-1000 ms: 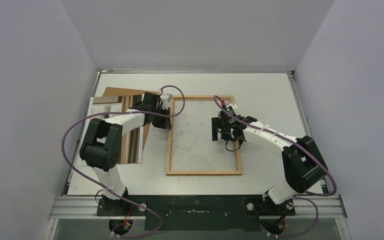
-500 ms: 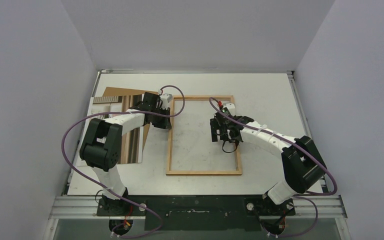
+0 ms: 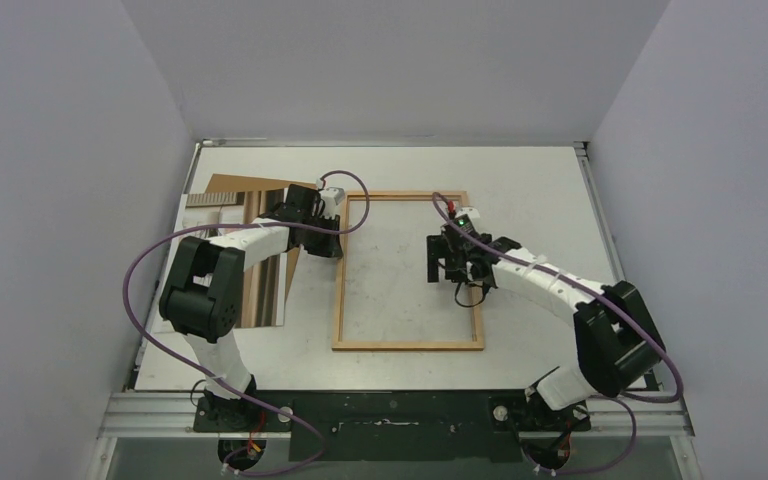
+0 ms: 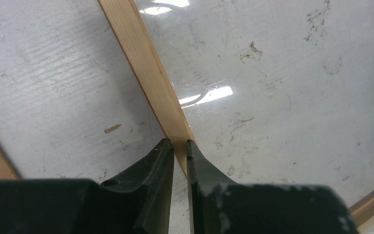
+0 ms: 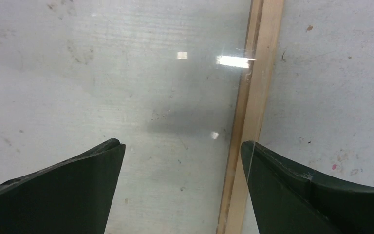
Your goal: Put the photo into the frame
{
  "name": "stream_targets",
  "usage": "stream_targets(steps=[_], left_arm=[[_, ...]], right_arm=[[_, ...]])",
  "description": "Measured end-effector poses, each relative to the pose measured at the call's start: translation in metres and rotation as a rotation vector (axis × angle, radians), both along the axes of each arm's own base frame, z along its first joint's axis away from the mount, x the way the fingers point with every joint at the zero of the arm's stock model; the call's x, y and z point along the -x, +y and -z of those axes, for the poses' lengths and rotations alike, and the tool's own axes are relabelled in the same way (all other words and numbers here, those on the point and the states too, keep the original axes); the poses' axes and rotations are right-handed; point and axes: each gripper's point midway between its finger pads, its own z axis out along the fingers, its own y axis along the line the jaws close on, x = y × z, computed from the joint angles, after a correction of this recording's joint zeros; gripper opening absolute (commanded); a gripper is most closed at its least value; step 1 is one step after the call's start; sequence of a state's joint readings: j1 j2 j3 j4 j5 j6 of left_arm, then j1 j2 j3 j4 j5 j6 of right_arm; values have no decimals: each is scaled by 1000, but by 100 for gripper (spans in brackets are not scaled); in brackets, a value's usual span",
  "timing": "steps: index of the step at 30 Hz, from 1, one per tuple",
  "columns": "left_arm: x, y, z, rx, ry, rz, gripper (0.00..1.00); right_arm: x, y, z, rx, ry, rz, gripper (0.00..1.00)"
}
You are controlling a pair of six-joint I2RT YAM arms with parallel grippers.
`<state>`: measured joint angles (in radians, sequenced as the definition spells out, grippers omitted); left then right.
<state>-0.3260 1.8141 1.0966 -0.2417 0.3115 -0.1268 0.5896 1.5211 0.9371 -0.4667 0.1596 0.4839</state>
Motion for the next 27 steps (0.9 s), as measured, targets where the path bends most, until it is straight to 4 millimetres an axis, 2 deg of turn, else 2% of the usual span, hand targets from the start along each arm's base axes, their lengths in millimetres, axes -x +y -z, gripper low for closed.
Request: stream_targets(steps=[3,5,7,10,14,16,20,27], left_arm=[[0,0,0,-1,0,0,12],[0,0,0,0,0,0,12],[0,0,0,0,0,0,12],[0,0,0,-1,0,0,11],[0,0,0,-1,0,0,11],[0,1,0,-1,0,-1,11],[0,1,0,-1,1,-2,11],[2,5,0,21,30,-19,11]], right_arm=[[-2,-2,-16,-128,-32,18,74],[-6,0,-37,-253,-87,25,62],[-11,-3,-53,-333,-134,37,54],[-13,2,-68,-440,-182,23,49],[-11,15,-70,-550,-175,-11,47],[-9,20,-67,-605,-156,-18,39],[-6,28,-68,-687,-131,-31,7],[-5,34,-84,-732,-125,-57,5]])
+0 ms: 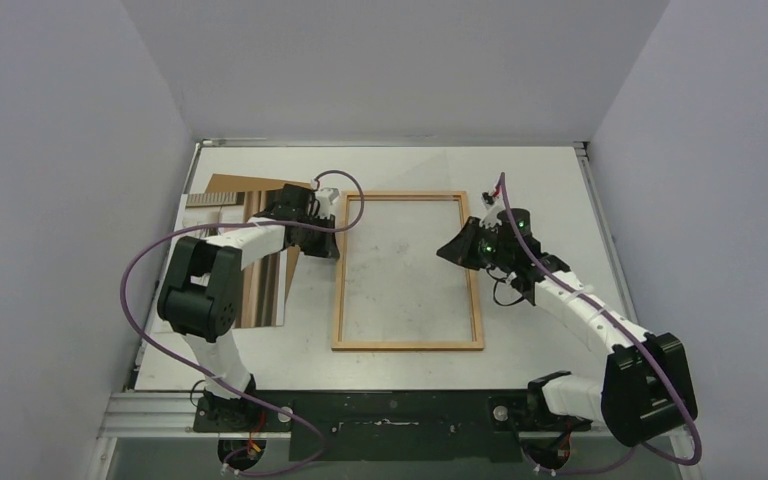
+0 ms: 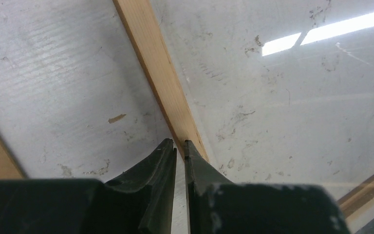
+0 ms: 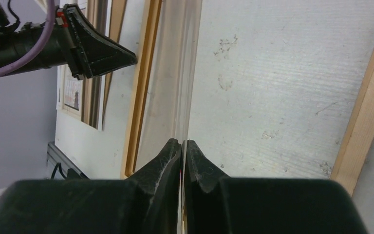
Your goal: Put the photo into the frame
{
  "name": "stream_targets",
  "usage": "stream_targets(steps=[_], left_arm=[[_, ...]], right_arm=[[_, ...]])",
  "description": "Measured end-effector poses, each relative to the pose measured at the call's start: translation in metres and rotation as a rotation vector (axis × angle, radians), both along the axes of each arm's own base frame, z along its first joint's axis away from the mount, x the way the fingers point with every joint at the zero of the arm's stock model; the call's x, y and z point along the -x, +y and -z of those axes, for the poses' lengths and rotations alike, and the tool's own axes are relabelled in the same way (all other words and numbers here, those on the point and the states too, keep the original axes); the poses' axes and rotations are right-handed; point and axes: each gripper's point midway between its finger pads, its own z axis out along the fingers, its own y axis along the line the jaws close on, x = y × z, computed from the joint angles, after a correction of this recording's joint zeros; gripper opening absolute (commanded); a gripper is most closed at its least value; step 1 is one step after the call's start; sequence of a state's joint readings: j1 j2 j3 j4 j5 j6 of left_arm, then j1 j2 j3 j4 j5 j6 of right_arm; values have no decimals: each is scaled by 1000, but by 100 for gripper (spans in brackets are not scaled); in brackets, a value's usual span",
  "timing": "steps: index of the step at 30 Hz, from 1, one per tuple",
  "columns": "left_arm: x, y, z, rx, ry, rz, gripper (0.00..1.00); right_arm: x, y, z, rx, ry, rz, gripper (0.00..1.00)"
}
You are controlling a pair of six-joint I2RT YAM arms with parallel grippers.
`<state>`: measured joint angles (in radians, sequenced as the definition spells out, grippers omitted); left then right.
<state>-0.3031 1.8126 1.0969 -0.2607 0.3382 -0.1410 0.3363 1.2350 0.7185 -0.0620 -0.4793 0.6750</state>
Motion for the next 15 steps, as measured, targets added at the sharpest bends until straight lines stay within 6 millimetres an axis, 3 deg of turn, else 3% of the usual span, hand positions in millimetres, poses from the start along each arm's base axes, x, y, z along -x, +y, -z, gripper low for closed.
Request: stream_targets(steps=[10,15], left_arm=[[1,21,-10,29,48,-78,16],[-3,28,-21,38,38,-102,32]], right_arm=[[7,14,-59,-132,-80,-54,5],[4,22,-101,-198,-141,-77,5]])
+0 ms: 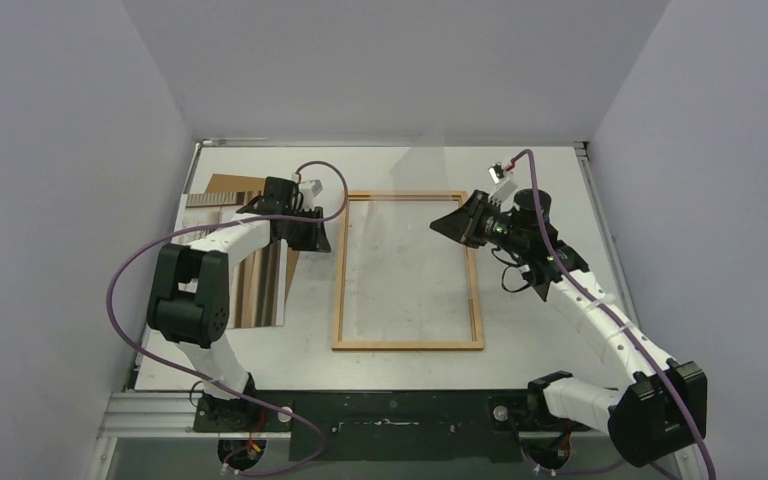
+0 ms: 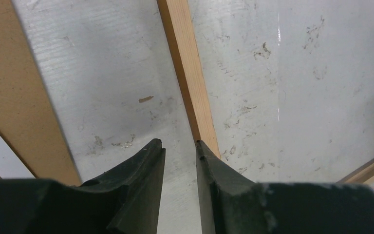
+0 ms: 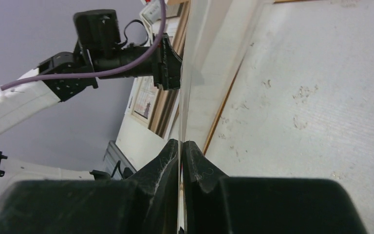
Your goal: Put the photo into the frame
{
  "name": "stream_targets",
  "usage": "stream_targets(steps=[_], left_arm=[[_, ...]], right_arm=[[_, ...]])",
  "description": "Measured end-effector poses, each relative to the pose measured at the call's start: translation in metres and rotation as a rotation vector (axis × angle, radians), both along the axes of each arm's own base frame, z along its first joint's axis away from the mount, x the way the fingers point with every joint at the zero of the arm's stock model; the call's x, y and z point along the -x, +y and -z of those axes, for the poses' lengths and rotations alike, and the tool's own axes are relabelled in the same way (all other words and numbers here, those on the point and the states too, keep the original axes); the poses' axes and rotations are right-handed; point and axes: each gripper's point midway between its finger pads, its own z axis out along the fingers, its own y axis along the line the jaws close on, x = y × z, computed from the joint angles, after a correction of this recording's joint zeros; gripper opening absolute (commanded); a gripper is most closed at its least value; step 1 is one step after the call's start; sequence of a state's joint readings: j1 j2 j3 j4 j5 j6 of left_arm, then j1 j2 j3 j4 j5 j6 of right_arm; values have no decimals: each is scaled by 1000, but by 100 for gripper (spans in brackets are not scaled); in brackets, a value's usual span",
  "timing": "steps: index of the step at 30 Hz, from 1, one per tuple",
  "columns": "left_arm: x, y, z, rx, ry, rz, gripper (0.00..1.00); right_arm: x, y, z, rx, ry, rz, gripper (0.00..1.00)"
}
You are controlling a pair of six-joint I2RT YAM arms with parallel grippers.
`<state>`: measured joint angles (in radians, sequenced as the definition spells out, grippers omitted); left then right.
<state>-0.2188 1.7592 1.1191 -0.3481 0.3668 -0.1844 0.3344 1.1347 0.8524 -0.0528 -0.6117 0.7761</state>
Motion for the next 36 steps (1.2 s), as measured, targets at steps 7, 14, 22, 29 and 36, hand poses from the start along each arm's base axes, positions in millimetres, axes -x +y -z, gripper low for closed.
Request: stream_targets(steps=[7,14,22,29,36], left_arm=[[3,-6,-3,11,16,0,41],[7,-34,-4,12,6,67,42],[9,-39,32,-83,35,107,24],[5,-37,36,-124,16,123,14],[9,-18,33,-88,28,104,12]], right_arm=[[-4,2,-25,-40,-53,0,5],[-6,-14,-15,56,-13,42,5],[-14,-61,-40,141,-52,178,5],[-9,-62,-40,125,-30,176,5],[-7,-36,-32,59,-2,137,5]])
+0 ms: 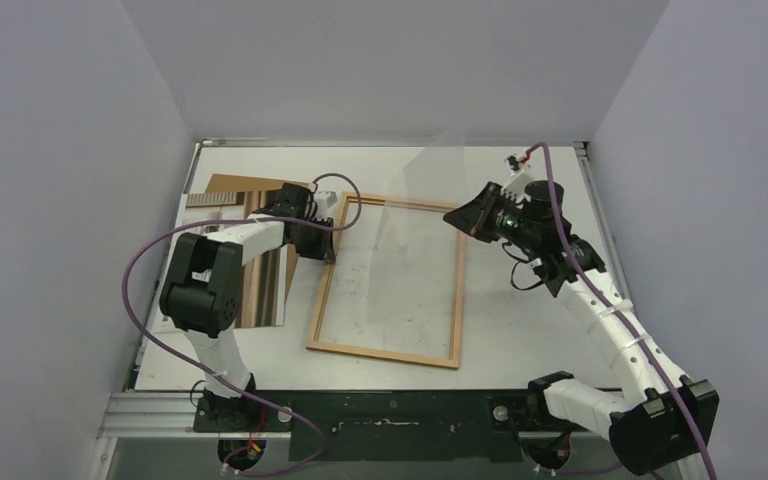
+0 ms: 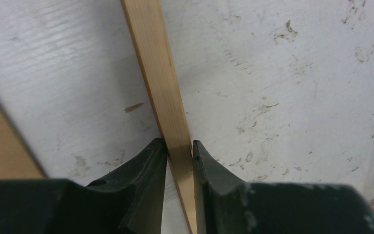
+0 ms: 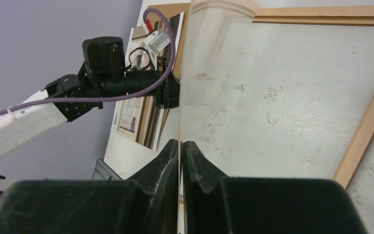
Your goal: Put the photo into the frame
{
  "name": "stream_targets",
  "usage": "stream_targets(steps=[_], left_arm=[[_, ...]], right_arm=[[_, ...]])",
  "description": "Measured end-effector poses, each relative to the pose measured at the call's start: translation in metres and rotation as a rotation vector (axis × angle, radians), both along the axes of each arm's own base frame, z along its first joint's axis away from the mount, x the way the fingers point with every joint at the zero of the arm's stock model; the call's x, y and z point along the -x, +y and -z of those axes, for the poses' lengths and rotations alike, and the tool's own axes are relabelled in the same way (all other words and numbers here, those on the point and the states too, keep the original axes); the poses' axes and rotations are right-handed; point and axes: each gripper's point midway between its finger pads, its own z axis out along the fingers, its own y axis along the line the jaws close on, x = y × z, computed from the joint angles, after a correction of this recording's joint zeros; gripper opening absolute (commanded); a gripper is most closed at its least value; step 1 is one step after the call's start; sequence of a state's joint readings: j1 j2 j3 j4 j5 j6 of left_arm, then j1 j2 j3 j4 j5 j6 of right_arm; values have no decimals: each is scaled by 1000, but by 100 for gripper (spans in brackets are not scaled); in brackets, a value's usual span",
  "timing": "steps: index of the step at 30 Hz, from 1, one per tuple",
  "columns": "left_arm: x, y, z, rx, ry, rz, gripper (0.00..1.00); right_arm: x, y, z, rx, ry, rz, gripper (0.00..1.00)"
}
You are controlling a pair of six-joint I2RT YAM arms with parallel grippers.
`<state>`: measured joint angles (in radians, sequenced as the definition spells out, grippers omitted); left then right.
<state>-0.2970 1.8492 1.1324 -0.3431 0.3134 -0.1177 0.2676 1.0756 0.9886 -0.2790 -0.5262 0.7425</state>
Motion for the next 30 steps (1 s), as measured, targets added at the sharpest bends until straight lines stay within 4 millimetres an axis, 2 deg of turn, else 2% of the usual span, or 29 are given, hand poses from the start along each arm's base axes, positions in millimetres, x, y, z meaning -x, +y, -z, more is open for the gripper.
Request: stream_targets(steps=[2,6,10,14,17,23,30], left_arm=[[-1,9,-2,2,3,-15,14],[-6,24,-16,6,-24,-35,40],[-5,28,-41,55,-52,-42,49],[-3,25,-75,116,-112,-32,48],[-4,29,-94,142,-155,-33,47],[-6,56,-91,137,-147,-97,45],[-5,78,-80,117,-136,-134,37]], right_arm=[[3,19,3,-2,3,-40,5],[11,58,11,-3,27,-120,5],[19,82,10,-20,21,-159,5],[21,96,-3,-77,-38,-151,5],[22,93,7,-118,-45,-105,5],[29,90,44,-166,10,-37,5],[36,118,42,-205,-10,-57,5]])
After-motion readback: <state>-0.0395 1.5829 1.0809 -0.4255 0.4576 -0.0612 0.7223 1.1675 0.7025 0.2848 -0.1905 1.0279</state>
